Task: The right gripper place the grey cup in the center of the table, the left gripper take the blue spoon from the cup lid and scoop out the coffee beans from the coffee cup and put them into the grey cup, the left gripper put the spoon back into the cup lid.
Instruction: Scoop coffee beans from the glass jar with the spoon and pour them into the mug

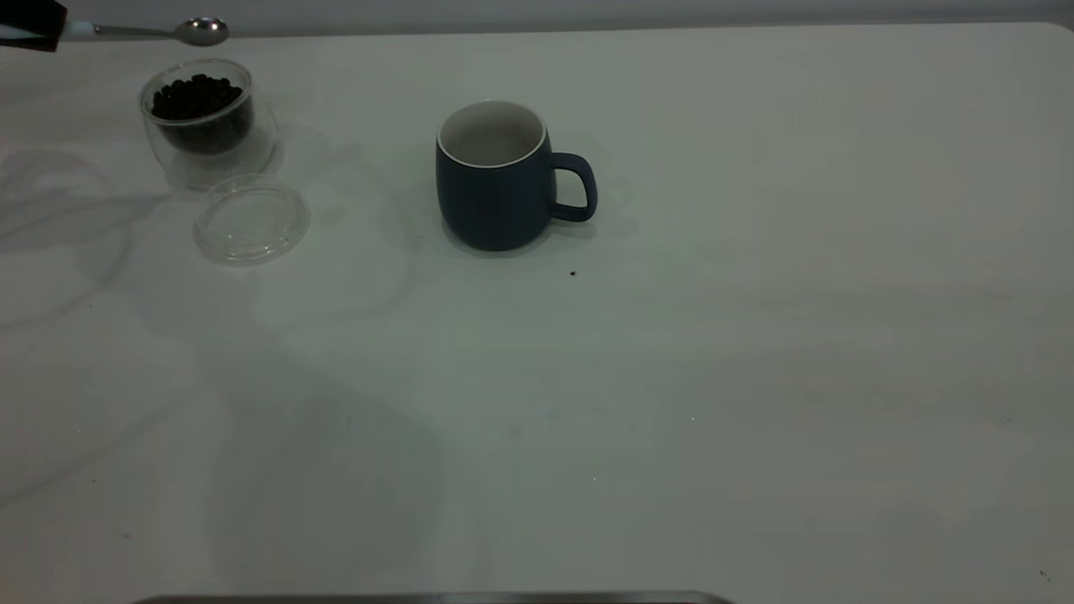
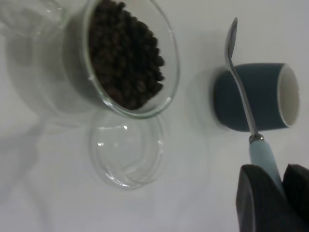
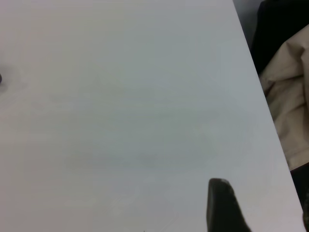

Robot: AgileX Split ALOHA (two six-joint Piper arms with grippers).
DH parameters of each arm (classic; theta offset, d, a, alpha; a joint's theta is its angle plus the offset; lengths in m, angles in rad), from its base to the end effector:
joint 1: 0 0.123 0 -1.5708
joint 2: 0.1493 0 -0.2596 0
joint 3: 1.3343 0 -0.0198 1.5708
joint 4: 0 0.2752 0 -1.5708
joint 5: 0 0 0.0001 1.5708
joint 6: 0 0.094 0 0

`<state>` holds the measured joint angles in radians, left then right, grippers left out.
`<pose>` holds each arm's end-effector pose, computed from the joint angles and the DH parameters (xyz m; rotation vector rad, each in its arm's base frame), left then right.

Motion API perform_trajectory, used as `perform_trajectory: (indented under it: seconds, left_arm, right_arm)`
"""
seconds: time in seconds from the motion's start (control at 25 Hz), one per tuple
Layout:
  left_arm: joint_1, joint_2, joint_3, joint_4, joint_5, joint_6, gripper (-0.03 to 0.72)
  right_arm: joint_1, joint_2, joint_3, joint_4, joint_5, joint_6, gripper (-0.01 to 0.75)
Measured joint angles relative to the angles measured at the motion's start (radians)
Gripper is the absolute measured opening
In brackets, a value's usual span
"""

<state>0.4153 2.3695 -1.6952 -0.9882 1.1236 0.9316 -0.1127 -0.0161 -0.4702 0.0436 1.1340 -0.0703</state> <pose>0.4484 0.1203 0.0772 -0.0069 2.5288 -1.0032 0.0428 -0.0011 0.2734 0.0415 2.1305 -0.0549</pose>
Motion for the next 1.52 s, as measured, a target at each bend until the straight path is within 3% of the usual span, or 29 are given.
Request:
perform_trajectory:
  seconds: [0.6,1.52]
  left_arm:
    - [0.02,0.077,0.0,0.034,-0.088,-0.036,0.128]
    - [0.02,0.151,0.0,-0.067,-0.061,-0.08,0.128]
  right_arm:
    - [0.0,0.0,0.0,0.0,0.0,0.0,0.364]
    - [0.0,0.0,0.0,0.0,0.0,0.0,0.364]
